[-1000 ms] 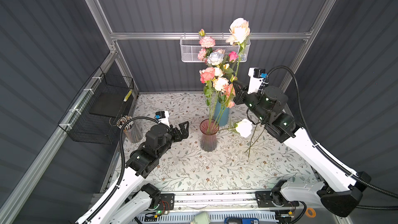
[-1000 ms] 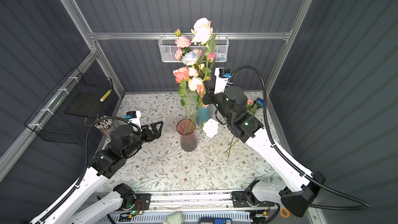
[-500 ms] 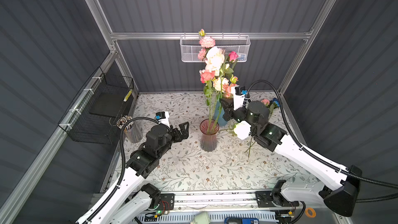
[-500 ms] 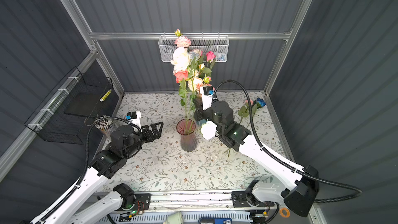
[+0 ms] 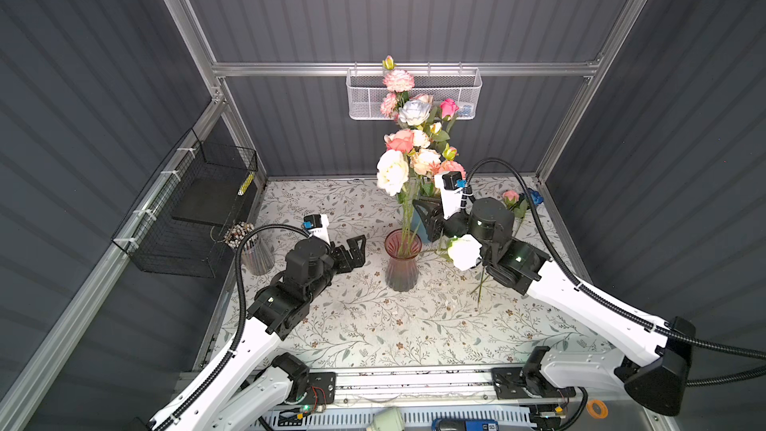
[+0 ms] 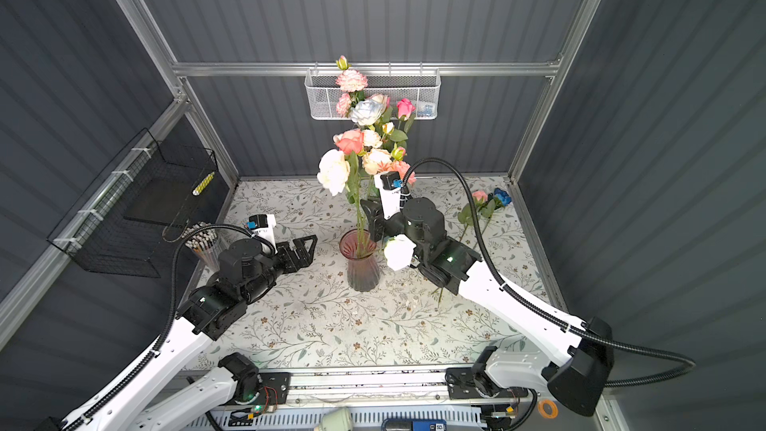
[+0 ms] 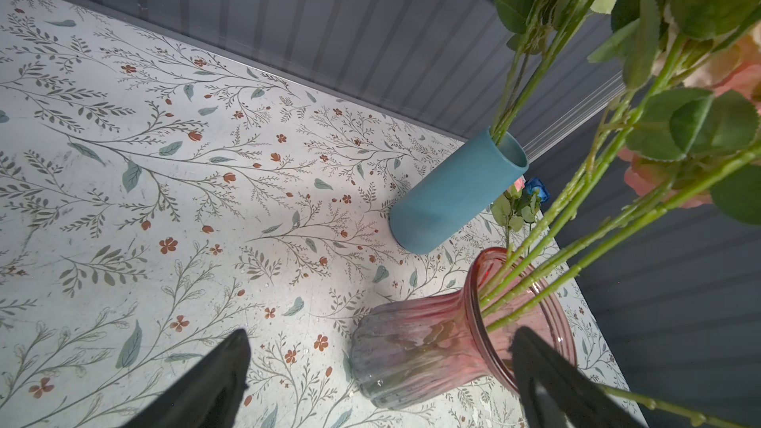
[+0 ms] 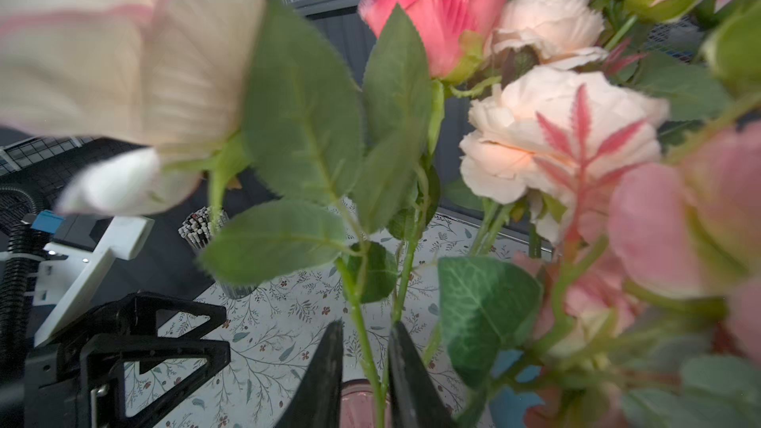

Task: Arrange flowers in a vase
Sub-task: Place the flower in the vase, then pick up the flower from the top-right of the table.

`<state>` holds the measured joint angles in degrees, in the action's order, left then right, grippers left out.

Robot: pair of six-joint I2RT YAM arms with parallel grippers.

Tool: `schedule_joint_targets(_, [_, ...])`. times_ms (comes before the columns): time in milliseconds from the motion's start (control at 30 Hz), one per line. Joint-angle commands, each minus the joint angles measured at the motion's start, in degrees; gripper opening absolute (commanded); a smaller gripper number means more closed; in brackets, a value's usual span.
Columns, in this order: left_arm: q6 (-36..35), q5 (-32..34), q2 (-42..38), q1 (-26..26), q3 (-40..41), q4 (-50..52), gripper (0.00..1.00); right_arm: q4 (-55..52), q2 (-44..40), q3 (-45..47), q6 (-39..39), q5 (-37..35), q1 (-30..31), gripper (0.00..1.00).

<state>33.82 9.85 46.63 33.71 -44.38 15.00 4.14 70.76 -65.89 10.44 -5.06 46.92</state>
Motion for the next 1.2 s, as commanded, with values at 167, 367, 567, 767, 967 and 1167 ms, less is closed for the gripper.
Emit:
schedule_joint_targets(167, [0.1,-1.6,1.4,0.0,0.0,-2.1,0.99,-3.0,-3.6,-1.6,-0.3,0.0,2.0,0.26])
schedule_joint_targets(367, [0.1,-1.8,2.0,0.0,-0.6,-2.3,1.00,-2.5,-6.3,-1.3,0.7,-0.6,2.1,0.28])
schedule_joint_targets(567, [0.4,-2.2,2.4,0.0,-0.2,-3.1,1.00,-4.2,-8.6,-3.0,0.0,-2.5,2.1,0.28])
schedule_joint_targets(767, [0.4,-2.4,2.4,0.0,0.2,-3.0,1.00,-5.3,-12.6,-2.4,-0.8,-6.8,2.1,0.28])
schedule_joint_targets(967, [0.7,-3.2,2.5,0.0,2.1,-5.3,1.00,-7.9,-17.5,-1.0,0.3,-12.1,2.0,0.28])
schedule_joint_targets(1167, [1.9,-3.8,2.4,0.0,4.8,-6.5,1.00,-14.2,-22.1,0.6,-1.7,-21.2,-0.1,0.29])
